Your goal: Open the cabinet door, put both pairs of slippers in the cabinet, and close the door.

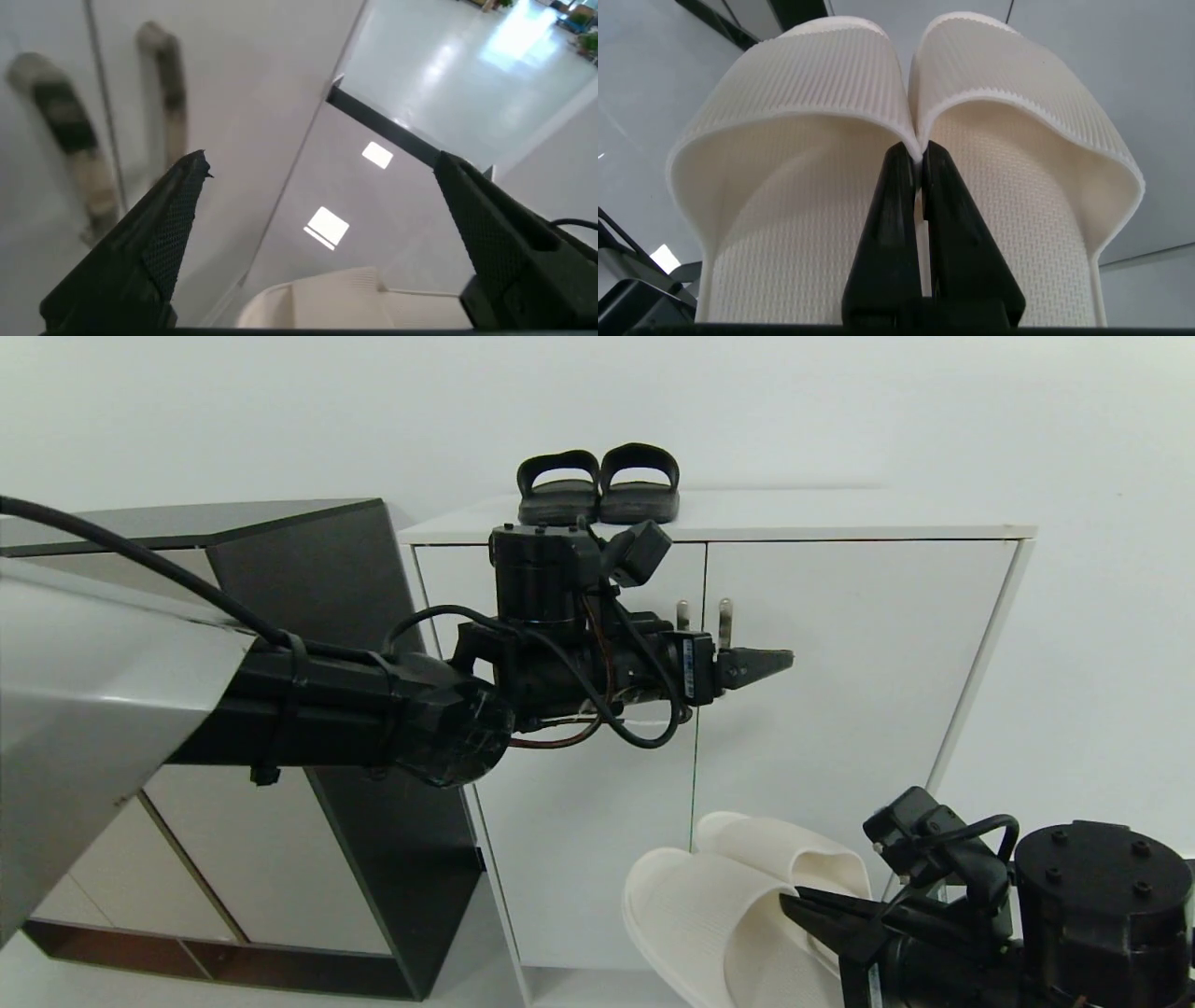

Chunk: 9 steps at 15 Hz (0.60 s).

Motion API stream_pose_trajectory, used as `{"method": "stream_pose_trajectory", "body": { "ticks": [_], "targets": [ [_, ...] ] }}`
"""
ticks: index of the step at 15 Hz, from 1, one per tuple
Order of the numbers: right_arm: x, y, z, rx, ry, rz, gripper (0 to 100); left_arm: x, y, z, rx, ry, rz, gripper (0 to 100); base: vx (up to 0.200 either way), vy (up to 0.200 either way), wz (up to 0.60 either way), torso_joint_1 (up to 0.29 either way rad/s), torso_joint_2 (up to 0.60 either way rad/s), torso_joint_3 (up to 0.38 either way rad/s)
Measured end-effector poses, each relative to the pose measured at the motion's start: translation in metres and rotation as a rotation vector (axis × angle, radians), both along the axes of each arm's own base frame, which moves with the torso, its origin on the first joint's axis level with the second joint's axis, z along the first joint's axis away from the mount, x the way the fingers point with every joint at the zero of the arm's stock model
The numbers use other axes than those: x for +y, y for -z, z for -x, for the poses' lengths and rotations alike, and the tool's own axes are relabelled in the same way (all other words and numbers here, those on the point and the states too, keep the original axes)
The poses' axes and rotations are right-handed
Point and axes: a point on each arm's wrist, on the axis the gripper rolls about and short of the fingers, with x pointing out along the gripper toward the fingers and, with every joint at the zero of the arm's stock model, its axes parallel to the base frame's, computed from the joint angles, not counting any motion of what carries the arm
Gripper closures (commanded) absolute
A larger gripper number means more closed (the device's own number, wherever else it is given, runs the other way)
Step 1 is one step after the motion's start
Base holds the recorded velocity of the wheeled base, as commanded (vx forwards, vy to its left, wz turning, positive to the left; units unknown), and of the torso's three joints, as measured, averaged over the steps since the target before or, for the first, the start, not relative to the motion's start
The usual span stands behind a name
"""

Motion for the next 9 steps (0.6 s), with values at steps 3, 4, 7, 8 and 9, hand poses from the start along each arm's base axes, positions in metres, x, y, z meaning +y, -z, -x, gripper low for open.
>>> {"method": "stream_pose_trajectory", "body": {
  "ticks": [3, 4, 7, 8, 9],
  "targets": [
    [0.0, 0.0, 0.0, 0.0, 0.001, 0.0, 100, 0.003, 0.003, -0.01, 0.002, -0.033, -0.003, 0, 0.0, 0.0, 0.0, 0.0, 0.0, 0.0],
    [0.0, 0.0, 0.0, 0.0, 0.001, 0.001, 100, 0.002, 0.004, -0.011, 0.002, -0.035, -0.003, 0, 0.0, 0.0, 0.0, 0.0, 0.0, 0.0],
    [0.0, 0.0, 0.0, -0.003, 0.003, 0.001, 100, -0.002, 0.008, -0.018, 0.007, -0.041, -0.007, 0, 0.0, 0.0, 0.0, 0.0, 0.0, 0.0],
    [0.001, 0.0, 0.0, -0.003, 0.001, 0.002, 100, -0.004, 0.009, -0.021, 0.009, -0.041, -0.008, 0, 0.0, 0.0, 0.0, 0.0, 0.0, 0.0],
    [0.001, 0.0, 0.0, -0.004, 0.0, 0.003, 100, -0.005, 0.01, -0.023, 0.01, -0.04, -0.009, 0, 0.0, 0.0, 0.0, 0.0, 0.0, 0.0]
  ]
}}
